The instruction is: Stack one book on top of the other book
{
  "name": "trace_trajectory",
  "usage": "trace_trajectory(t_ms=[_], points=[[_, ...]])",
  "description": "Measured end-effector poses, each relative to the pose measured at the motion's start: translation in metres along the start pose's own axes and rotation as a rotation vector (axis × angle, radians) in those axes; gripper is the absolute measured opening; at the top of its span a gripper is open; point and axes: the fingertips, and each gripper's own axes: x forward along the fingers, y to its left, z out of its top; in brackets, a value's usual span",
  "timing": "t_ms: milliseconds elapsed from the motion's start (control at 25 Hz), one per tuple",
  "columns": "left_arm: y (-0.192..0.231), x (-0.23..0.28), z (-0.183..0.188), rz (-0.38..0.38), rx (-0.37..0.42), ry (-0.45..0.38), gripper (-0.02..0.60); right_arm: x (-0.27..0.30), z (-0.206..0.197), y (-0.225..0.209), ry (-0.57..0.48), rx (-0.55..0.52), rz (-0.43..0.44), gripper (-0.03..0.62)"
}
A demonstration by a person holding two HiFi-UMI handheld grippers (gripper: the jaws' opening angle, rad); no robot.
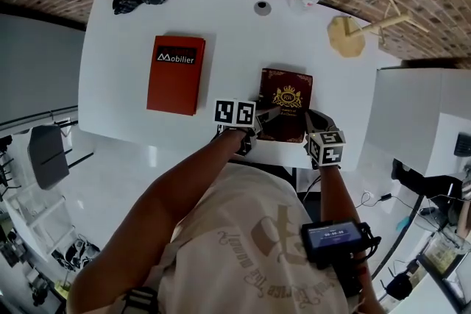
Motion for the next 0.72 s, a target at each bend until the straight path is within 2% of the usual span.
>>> trace_trajectory(t_ms=[280,480,720], points=[[-0.022,-0.012,0.001,-0.051,0.008,-0.016,0.377,-0.002,-0.007,-0.01,-0.026,0.073,0.029,0.021],[-0.038,-0.014,0.001,-0.114,-0.024,-0.022,0.377,-0.003,-0.011,-0.017,-0.051,0.127,0.058,0.021],[-0.044,-0.016,0.001,-0.15,-0.017,-0.006,0.377,-0.006,-0.006,-0.017,-0.081,0.144,0.097,0.021]])
